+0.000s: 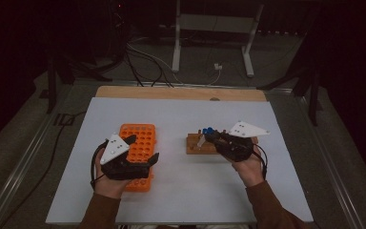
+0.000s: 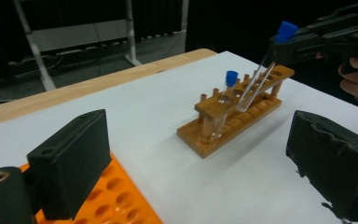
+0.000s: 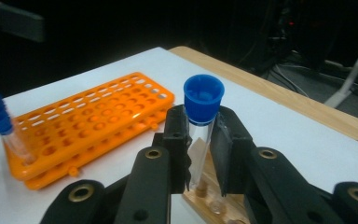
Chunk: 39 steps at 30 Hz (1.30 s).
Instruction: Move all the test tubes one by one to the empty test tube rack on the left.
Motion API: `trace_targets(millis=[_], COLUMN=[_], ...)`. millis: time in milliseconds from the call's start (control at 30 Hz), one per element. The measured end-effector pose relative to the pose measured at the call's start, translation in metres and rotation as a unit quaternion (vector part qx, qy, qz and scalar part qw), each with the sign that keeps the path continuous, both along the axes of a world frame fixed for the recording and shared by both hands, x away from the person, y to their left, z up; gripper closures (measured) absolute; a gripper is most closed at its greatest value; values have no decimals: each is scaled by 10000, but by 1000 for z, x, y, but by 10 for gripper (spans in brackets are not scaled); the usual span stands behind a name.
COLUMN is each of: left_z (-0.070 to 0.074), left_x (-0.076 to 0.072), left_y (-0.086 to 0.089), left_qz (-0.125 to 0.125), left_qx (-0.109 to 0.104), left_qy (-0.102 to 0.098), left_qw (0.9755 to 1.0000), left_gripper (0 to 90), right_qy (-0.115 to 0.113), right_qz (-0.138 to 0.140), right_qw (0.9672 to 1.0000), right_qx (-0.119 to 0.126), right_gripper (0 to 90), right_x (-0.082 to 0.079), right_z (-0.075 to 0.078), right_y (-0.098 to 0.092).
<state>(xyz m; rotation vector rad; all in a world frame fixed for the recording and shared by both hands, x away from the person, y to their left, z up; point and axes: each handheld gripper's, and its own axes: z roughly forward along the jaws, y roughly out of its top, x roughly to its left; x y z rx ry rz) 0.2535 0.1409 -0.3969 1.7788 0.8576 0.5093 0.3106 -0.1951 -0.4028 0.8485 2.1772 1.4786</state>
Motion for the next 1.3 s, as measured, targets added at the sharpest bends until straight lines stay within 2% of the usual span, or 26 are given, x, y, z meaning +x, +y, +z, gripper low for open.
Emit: trace_targets(millis=[67,133,267,533,633,867,1067,1300], left_z=[1,1,1,2,0,-4,-4,-5], left_x=[2,2,4,8,11,16,18,16], left_y=[-4,-9,-22,-49,-55,-60,-59,-59], left_qz=[-68,-261,-506,-819,-832,-856,-847,-960], left_qx=[-3,-92,3,321,504,694,619,656], left_qy=[19,28,13,-53,-62,2,25,-11], left_qw=[10000,9996,9987,9961,9952,9939,9945,9932], left_gripper=[85,137,189,470,542,664,716,770], right_qy=[19,43,73,72,122,213,339,383], right_qz=[86,163,353,680,801,981,1120,1194], right_qw=[10000,9999,9993,9977,9967,9948,9928,9918], right_qx=[-10,-12,-23,-28,50,156,254,258], right_gripper=[773,773,773,773,773,773,773,772], right_x=[-1,-2,-7,-14,-14,-14,-14,-14], right_z=[1,2,6,16,18,21,21,21], right_y=[5,10,21,41,47,55,58,60])
